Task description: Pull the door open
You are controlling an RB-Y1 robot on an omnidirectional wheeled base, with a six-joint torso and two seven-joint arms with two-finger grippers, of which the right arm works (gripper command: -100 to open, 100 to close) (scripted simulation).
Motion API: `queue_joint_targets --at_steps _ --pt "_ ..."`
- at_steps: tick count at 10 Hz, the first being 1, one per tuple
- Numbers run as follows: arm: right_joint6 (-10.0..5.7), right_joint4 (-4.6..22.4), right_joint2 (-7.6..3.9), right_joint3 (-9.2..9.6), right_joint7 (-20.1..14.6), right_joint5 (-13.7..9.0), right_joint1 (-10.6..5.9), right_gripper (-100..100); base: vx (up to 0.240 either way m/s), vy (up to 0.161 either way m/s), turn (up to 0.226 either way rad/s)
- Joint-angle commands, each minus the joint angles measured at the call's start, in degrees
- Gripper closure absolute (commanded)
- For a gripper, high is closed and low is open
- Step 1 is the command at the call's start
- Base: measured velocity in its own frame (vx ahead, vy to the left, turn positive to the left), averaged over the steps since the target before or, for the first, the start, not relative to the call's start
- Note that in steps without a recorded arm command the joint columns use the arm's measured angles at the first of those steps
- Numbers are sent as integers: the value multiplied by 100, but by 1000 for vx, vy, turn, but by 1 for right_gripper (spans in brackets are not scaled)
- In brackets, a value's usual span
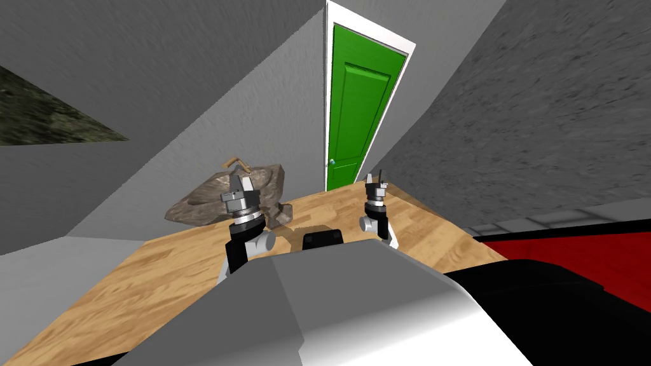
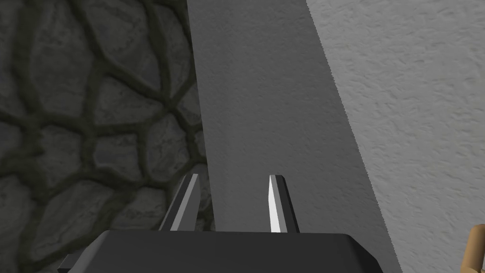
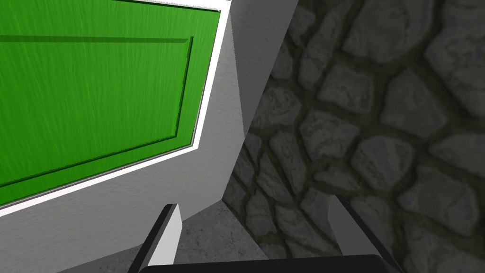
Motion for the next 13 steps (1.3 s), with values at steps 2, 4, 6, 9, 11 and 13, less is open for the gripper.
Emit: queue_joint_targets --at_steps 2,4,6,9,11,13 --pt "-58 352 -82 -41 302 133 -117 -100 159 -20 22" --pt "-100 569 -129 -69 470 207 -190 -100 97 -16 15" --pt "-146 802 -174 -98 651 288 -268 -100 86 -6 18" --pt "-220 1180 -242 -147 944 418 -395 -100 96 -17 19" --pt "-272 1442 -286 -180 1146 508 -483 -100 94 -11 19" --pt "-326 1721 -327 -215 1362 603 -577 -100 99 -11 21"
